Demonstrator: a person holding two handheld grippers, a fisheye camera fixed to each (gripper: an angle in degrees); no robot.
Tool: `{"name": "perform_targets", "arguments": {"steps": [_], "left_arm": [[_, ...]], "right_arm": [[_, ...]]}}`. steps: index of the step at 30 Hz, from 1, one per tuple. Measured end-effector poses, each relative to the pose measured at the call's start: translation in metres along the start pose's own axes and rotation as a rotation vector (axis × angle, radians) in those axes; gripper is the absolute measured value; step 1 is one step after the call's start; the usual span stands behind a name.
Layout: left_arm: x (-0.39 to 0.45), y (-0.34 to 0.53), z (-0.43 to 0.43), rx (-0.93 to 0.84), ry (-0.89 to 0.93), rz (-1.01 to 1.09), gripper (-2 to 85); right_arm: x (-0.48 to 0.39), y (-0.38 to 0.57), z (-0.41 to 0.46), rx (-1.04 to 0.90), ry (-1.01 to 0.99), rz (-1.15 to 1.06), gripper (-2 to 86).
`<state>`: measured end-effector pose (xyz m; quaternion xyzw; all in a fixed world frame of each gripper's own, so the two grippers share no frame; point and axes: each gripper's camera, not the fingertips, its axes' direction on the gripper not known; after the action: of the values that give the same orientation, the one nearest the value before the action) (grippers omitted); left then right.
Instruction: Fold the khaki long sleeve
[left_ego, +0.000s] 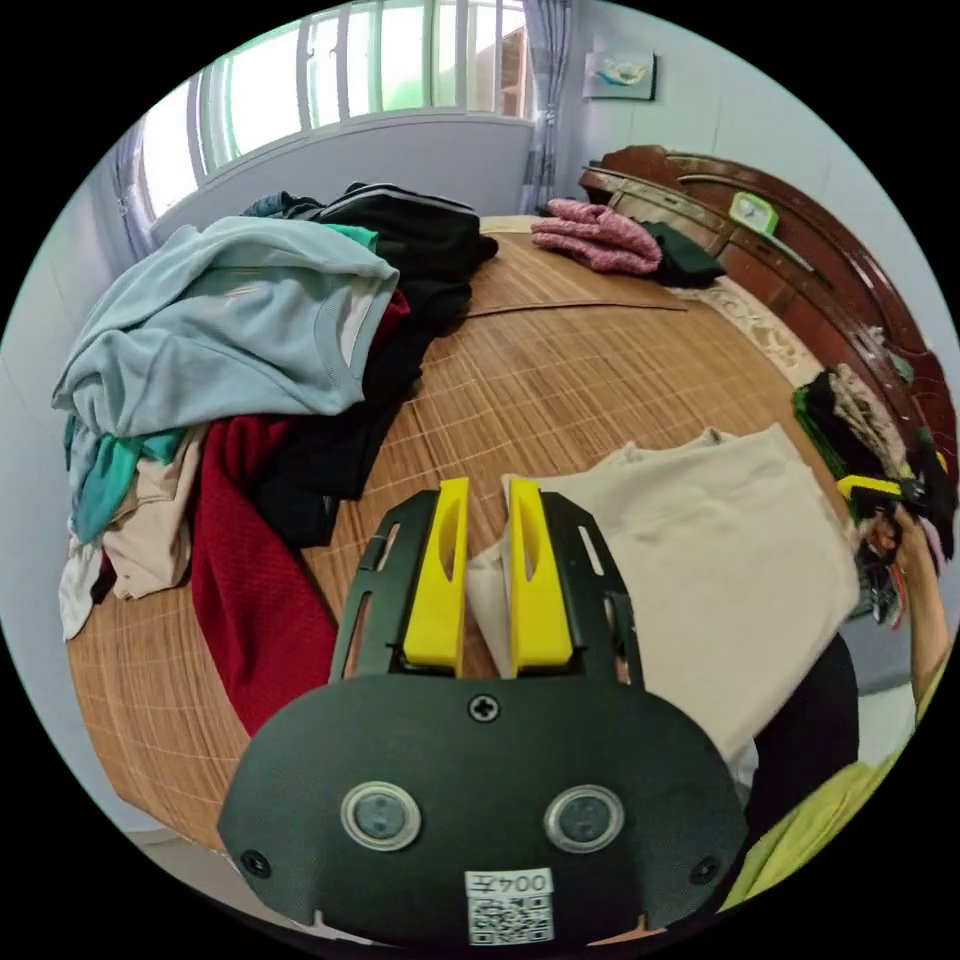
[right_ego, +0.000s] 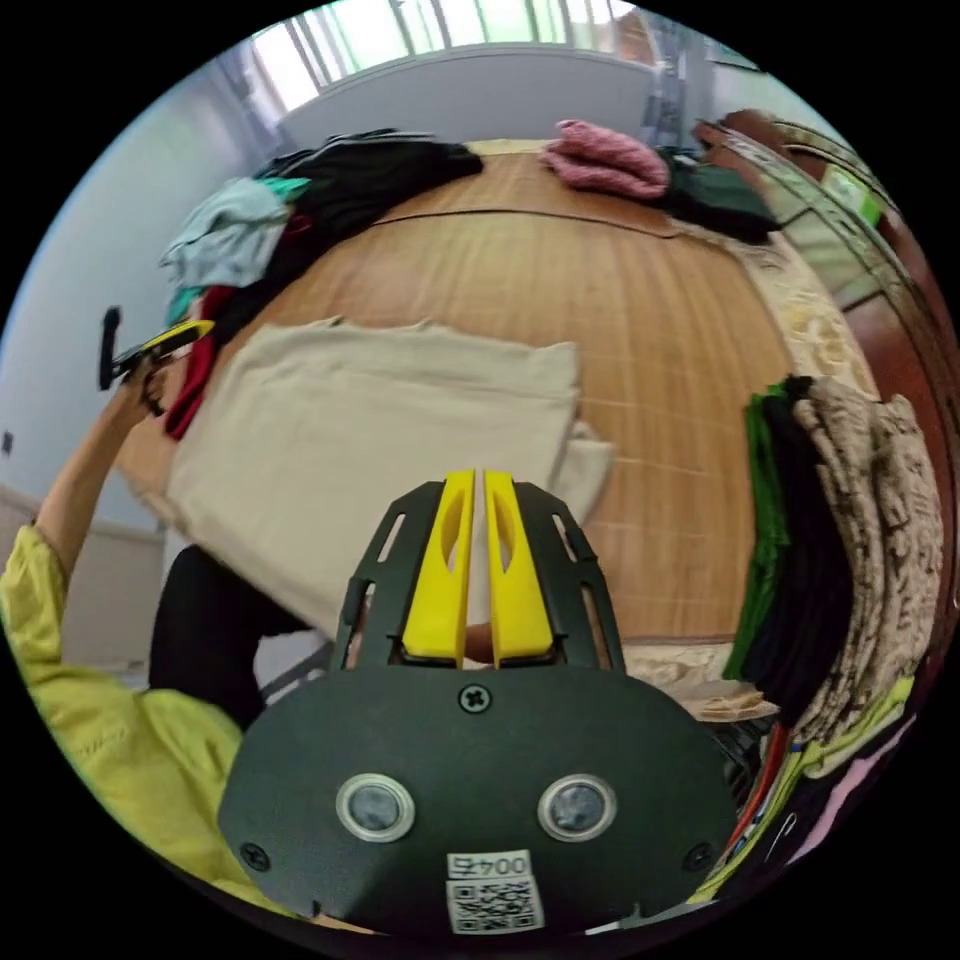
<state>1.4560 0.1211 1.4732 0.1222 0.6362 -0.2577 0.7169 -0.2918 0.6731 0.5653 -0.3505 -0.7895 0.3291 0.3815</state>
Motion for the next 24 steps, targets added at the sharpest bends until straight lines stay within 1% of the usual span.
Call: {"name": "perform_targets", "arguments": {"steps": [1,2,4,6,7,8,10,11,13,16,20,24], "left_arm": [[-0.006,0.019,-0.015,0.003,0.075,0.022,5.3],[-0.008,0.031,-0.022,0.006,0.109,0.034,5.3],[-0.012,0.086,-0.045,-0.007,0.245,0.078,6.3],[-0.007,0.134,-0.06,-0.014,0.296,0.132,7.6],[-0.001,0.166,-0.068,-0.013,0.291,0.169,8.6],[0.002,0.181,-0.071,-0.014,0.285,0.18,9.0],[0.015,0.229,-0.078,-0.02,0.284,0.214,10.7],[0.018,0.237,-0.078,-0.02,0.283,0.222,11.1],[0.032,0.255,-0.075,-0.041,0.207,0.27,12.0],[0.046,0.256,-0.068,-0.05,0.135,0.341,12.3],[0.053,0.247,-0.057,-0.067,0.152,0.385,11.1],[0.056,0.243,-0.051,-0.053,0.146,0.419,8.6]], "right_arm": [[-0.012,0.007,0.0,-0.032,-0.086,-0.033,4.0],[-0.023,0.013,0.003,-0.067,-0.162,-0.051,4.1],[-0.036,0.021,0.014,-0.14,-0.232,-0.059,4.8],[-0.048,0.025,0.028,-0.207,-0.213,-0.059,4.9],[-0.055,0.026,0.039,-0.258,-0.182,-0.063,5.0],[-0.062,0.026,0.05,-0.312,-0.139,-0.073,5.1],[-0.071,0.023,0.064,-0.369,-0.064,-0.087,5.1],[-0.075,0.019,0.072,-0.393,-0.046,-0.087,5.1],[-0.08,0.013,0.081,-0.43,-0.032,-0.082,5.1],[-0.088,0.003,0.091,-0.489,-0.011,-0.076,5.1],[-0.108,-0.003,0.1,-0.538,0.075,-0.121,5.0],[-0.124,-0.001,0.104,-0.538,0.148,-0.142,4.9]]}}
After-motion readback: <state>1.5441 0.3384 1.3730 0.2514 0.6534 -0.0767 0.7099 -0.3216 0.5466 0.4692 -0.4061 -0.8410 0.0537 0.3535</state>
